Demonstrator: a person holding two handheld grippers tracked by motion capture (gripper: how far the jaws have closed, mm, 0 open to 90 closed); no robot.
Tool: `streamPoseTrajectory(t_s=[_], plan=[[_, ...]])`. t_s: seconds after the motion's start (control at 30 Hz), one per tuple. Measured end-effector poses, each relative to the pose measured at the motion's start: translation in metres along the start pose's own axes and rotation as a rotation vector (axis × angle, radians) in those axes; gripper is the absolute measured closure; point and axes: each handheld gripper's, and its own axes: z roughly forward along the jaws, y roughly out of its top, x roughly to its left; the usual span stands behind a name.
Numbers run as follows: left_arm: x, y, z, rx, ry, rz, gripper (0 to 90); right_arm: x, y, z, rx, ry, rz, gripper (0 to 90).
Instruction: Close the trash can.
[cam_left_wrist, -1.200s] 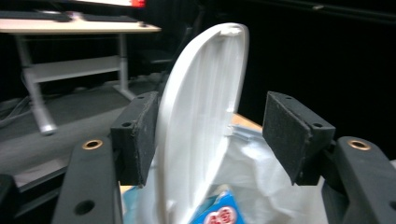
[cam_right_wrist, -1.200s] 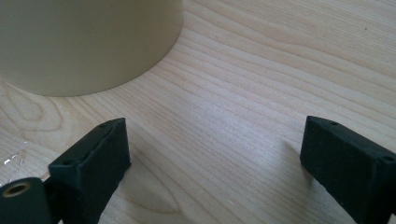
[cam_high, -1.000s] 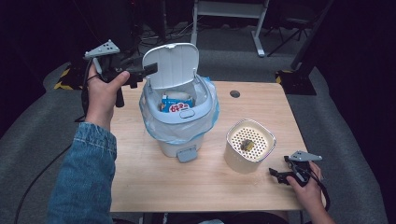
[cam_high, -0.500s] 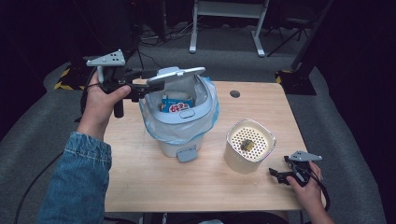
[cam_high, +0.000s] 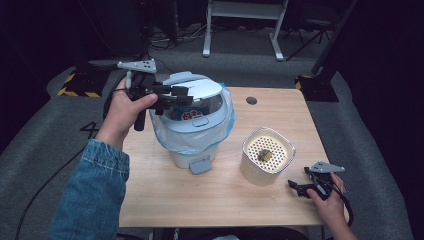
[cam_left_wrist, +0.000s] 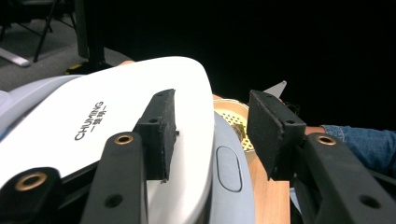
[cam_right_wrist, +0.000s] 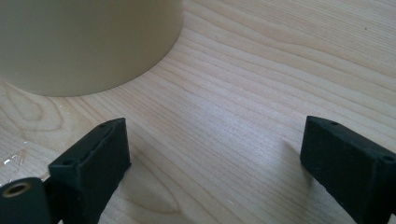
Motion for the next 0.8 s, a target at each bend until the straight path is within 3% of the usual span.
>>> streamPoseTrajectory(t_s=[0.13, 0.23, 0.33, 0.4, 0.47, 0.6, 0.7, 0.8], plan=[[0.006, 0.000, 0.002, 0.004, 0.049, -0.022, 56.3, 0.000, 0.000, 0.000, 0.000, 0.000, 0.000, 8.4], [0.011, 0.000, 0.001, -0.024, 0.021, -0.050, 54.9, 0.000, 0.000, 0.000, 0.000, 0.000, 0.000, 8.4], [0.011, -0.001, 0.003, 0.002, 0.007, -0.053, 57.1, 0.000, 0.000, 0.000, 0.000, 0.000, 0.000, 8.4], [0.011, -0.003, 0.007, 0.057, 0.061, -0.044, 63.3, 0.000, 0.000, 0.000, 0.000, 0.000, 0.000, 8.4], [0.012, -0.006, 0.010, 0.072, 0.090, -0.037, 62.1, 0.000, 0.000, 0.000, 0.000, 0.000, 0.000, 8.4], [0.013, -0.009, 0.012, 0.049, 0.108, -0.024, 58.4, 0.000, 0.000, 0.000, 0.000, 0.000, 0.000, 8.4], [0.011, -0.011, 0.015, 0.042, 0.176, 0.006, 52.0, 0.000, 0.000, 0.000, 0.000, 0.000, 0.000, 8.4], [0.008, -0.012, 0.019, 0.059, 0.208, 0.033, 47.5, 0.000, 0.000, 0.000, 0.000, 0.000, 0.000, 8.3]])
